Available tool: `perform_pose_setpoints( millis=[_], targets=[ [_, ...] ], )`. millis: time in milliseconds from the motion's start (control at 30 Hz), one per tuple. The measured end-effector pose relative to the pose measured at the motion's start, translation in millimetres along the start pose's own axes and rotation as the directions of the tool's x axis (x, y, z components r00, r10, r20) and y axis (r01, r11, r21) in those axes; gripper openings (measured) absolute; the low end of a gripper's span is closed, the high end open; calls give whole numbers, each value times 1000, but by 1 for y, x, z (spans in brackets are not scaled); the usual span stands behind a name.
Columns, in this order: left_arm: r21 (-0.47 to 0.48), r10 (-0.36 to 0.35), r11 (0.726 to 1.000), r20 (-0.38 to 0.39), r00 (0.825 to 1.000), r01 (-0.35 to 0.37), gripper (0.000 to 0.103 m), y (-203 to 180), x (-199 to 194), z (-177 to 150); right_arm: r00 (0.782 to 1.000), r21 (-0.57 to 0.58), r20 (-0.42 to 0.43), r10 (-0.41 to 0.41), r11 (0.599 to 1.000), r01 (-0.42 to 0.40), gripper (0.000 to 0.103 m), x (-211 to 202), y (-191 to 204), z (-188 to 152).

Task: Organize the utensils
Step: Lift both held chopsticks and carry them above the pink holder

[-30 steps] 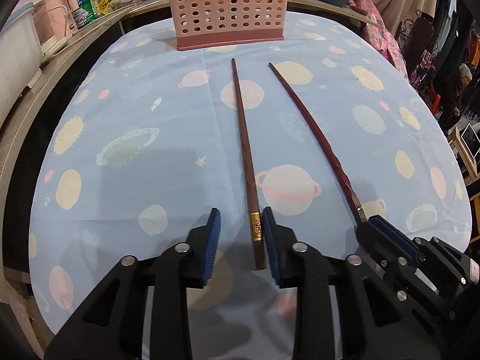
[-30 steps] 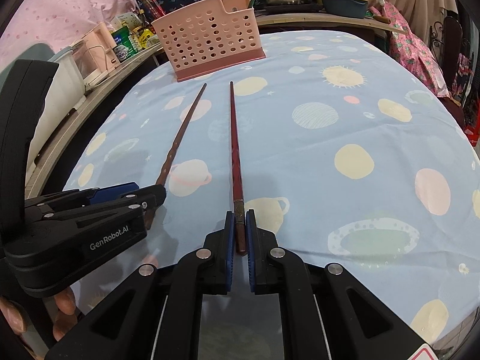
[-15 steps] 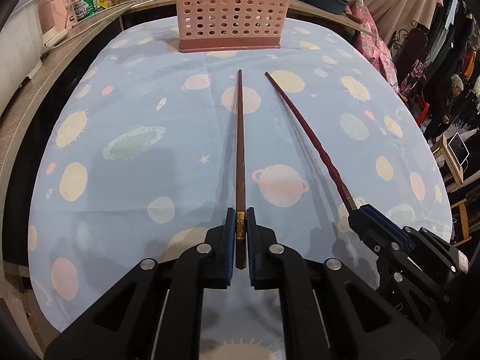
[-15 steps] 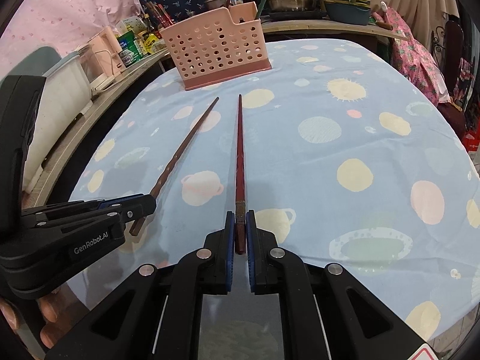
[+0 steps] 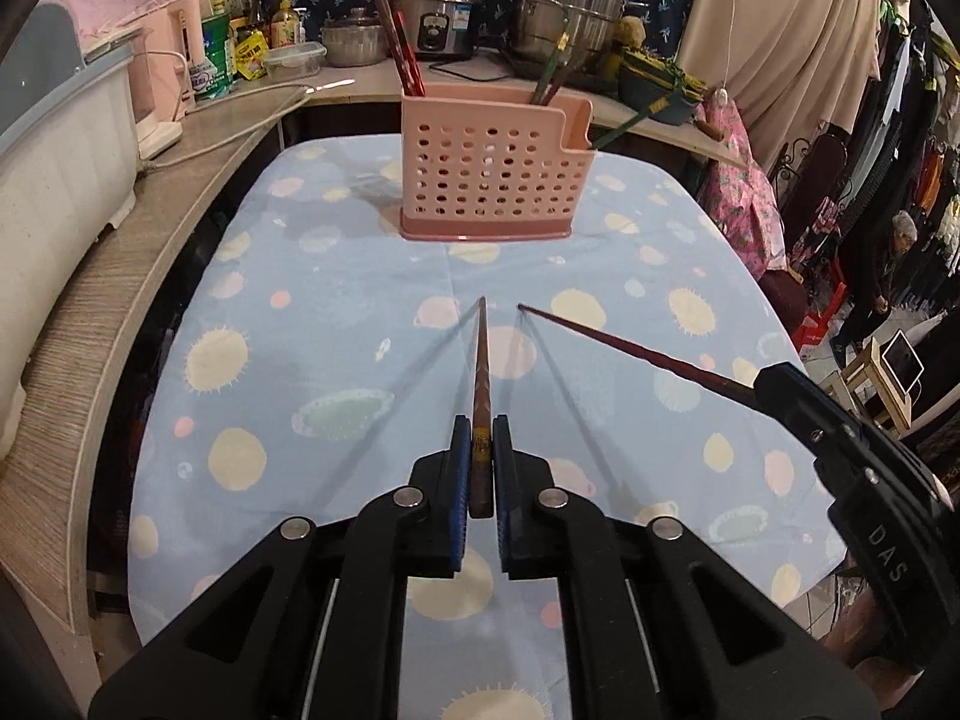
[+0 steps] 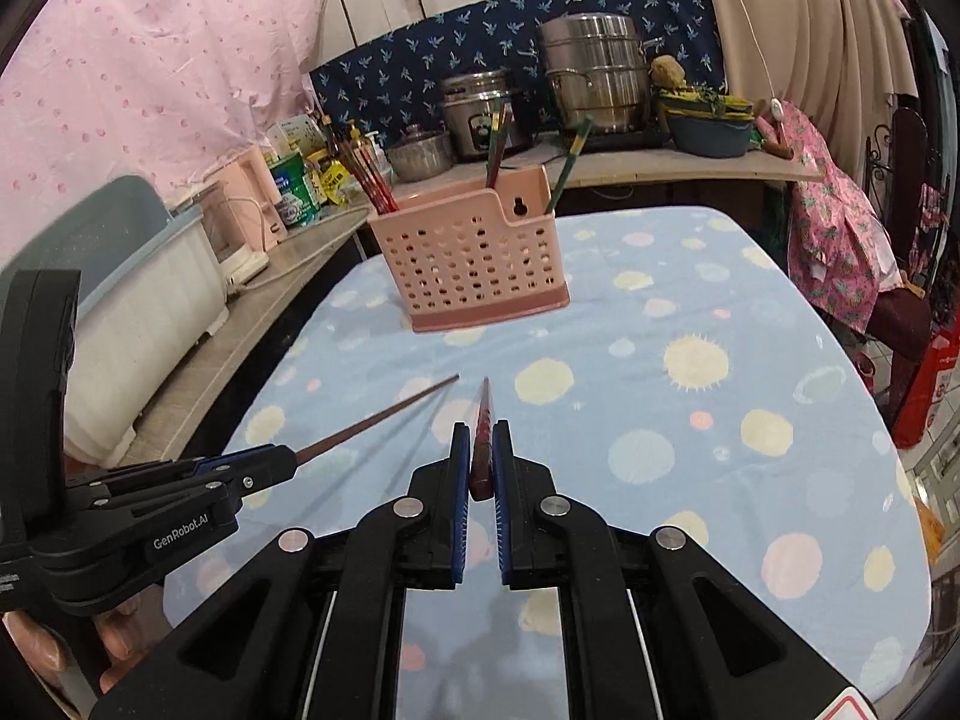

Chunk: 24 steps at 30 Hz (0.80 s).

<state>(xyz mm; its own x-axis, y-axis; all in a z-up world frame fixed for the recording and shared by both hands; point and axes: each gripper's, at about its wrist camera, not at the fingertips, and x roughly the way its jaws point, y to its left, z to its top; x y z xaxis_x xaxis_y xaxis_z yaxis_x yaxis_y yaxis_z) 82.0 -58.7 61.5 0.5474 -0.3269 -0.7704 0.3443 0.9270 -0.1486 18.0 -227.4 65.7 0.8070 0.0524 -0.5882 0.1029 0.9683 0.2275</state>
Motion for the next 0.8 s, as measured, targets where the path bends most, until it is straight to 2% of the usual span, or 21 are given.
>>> perform_pose_setpoints(
  millis=[300,800],
  targets=[
    [-20,8,1000,112,994,-6,7,15,-24,60,994,26,98,44,999,-47,7,-3,2,67],
    [-56,-15,998,240,971,29,7,33,-46,163,978,34,173,114,992,-122,7,19,18,156]
  ],
)
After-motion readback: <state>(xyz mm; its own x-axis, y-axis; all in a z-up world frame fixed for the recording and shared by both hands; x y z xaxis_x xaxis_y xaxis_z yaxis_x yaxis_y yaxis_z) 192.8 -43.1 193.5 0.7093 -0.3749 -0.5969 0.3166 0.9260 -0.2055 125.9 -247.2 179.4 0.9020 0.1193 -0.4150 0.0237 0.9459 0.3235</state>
